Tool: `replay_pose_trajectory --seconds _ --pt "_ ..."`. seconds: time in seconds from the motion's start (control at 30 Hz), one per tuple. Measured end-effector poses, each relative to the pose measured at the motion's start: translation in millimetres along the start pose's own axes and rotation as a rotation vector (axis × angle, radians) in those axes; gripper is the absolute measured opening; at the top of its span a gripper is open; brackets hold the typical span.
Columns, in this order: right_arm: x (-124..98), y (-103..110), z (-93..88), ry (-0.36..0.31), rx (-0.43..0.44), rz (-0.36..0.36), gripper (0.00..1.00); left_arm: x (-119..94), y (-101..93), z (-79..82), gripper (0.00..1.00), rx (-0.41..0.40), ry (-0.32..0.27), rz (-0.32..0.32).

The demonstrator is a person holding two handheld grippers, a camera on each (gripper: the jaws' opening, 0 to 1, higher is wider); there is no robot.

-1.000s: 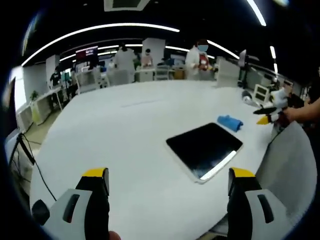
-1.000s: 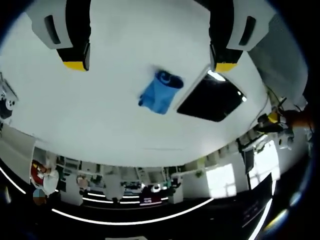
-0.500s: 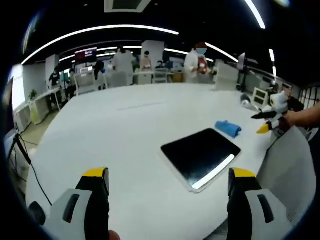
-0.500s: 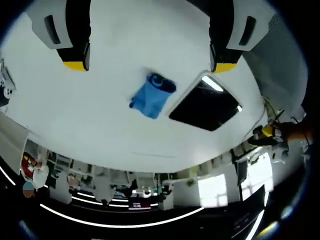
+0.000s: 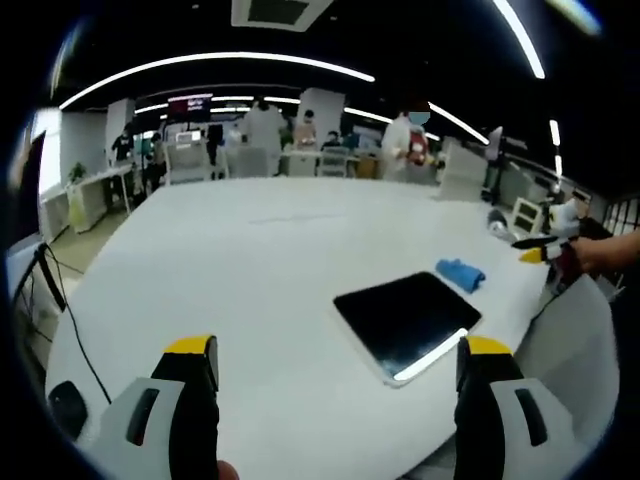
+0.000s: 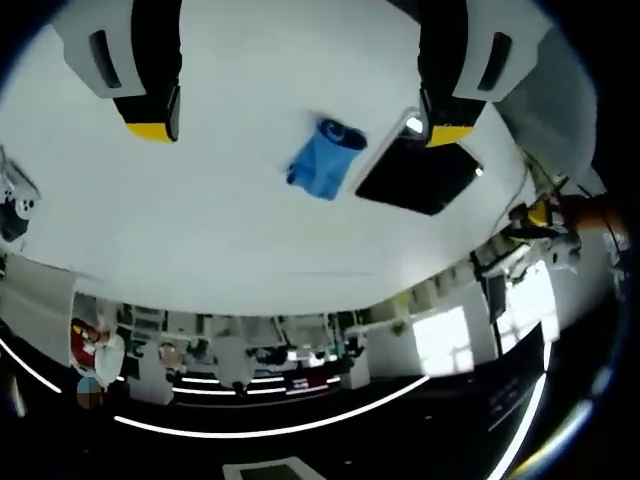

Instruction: Wipe the mirror surface with the cleaning cloth until all visible marks leave the cleaned area.

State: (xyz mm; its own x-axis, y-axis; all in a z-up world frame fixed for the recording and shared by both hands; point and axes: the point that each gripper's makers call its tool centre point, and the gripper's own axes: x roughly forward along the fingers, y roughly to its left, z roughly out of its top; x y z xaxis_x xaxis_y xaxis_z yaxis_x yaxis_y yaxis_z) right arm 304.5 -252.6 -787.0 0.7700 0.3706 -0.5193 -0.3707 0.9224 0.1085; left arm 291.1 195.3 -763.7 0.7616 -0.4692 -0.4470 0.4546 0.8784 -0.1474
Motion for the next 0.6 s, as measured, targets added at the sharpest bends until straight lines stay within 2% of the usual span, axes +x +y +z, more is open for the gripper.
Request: replay_pose_trajectory --seconds 0.23,0.43,0.6 --pt "3 5 -5.7 0.013 -0.014 0.012 1.00 -8 9.3 5.4 1.00 -0.043 -0.027 0.021" --pt "3 8 -9.3 0.024 -0.022 0.027 1.00 -10 10.4 2.3 1.00 0.008 0.008 0.020" --pt "2 7 -13.1 0.036 -0.011 0.026 1.00 -11 11.0 2.8 0.99 0.019 0.009 0.021"
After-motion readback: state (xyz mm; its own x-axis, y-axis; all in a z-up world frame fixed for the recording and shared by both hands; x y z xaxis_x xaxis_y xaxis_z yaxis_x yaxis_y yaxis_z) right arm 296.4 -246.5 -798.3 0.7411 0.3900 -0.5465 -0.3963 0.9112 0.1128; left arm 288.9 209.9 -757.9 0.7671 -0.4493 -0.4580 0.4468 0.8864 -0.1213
